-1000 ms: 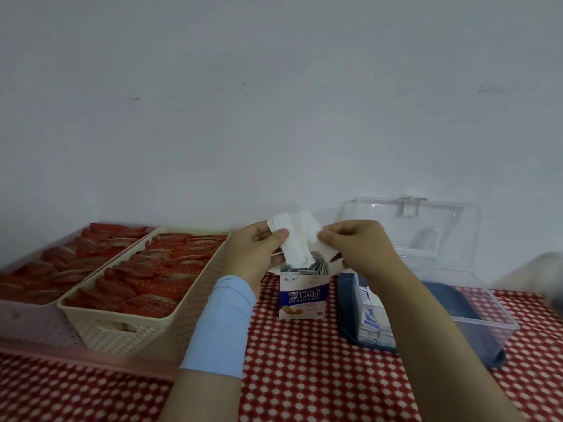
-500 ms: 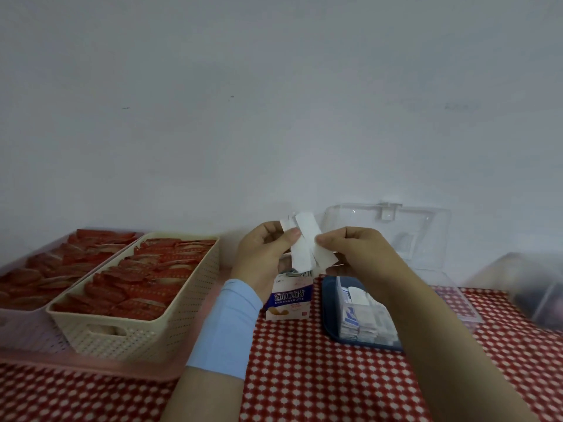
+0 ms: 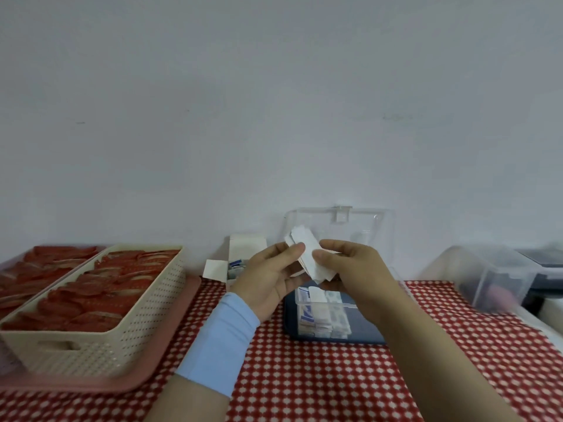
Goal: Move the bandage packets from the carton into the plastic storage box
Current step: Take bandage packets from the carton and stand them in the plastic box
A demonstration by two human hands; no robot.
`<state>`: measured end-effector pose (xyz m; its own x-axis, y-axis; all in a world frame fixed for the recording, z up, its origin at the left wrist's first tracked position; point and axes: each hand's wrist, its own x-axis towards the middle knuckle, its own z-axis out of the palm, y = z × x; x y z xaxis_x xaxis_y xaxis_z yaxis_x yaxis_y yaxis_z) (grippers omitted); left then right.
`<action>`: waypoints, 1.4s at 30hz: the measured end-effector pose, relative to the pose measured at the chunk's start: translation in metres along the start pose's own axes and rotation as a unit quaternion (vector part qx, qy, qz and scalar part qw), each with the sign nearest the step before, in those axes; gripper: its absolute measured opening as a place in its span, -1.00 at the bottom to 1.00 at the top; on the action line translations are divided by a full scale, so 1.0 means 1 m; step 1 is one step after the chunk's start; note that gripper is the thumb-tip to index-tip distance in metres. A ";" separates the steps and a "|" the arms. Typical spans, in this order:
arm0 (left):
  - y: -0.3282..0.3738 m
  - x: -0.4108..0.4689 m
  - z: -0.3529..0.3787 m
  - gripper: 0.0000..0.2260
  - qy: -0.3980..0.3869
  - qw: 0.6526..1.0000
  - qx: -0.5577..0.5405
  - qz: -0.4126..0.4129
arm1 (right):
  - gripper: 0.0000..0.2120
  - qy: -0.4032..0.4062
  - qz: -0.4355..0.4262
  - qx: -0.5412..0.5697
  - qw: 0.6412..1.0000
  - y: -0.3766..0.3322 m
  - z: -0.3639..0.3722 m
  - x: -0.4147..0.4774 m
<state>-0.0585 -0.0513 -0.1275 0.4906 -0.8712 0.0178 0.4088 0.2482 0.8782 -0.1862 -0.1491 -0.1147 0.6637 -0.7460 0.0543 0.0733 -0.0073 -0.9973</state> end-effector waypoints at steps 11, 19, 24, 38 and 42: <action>-0.012 0.000 -0.005 -0.63 -0.059 0.973 0.208 0.079 | -0.73 -0.155 0.060 0.031 0.986 -0.003 -0.015 -0.003; -0.013 -0.001 0.007 -0.47 -0.032 0.988 0.094 0.116 | -0.66 -0.203 0.138 0.014 0.969 -0.006 -0.022 -0.003; -0.010 -0.002 0.007 -0.79 -0.010 0.990 0.061 0.131 | -0.56 -0.141 0.075 -0.165 0.973 -0.008 -0.020 -0.006; -0.003 -0.012 0.006 -0.68 -0.082 0.995 0.047 -0.039 | -0.58 -0.152 -0.262 -0.384 0.872 -0.011 -0.020 -0.011; -0.005 -0.009 0.003 -0.67 -0.090 0.994 0.024 -0.049 | -0.60 -0.163 -0.262 -0.378 0.873 -0.011 -0.017 -0.013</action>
<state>-0.0676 -0.0459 -0.1302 0.3035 -0.9528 0.0121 0.4090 0.1417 0.9015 -0.2084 -0.1508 -0.1053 0.8715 -0.2803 0.4024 0.0006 -0.8199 -0.5725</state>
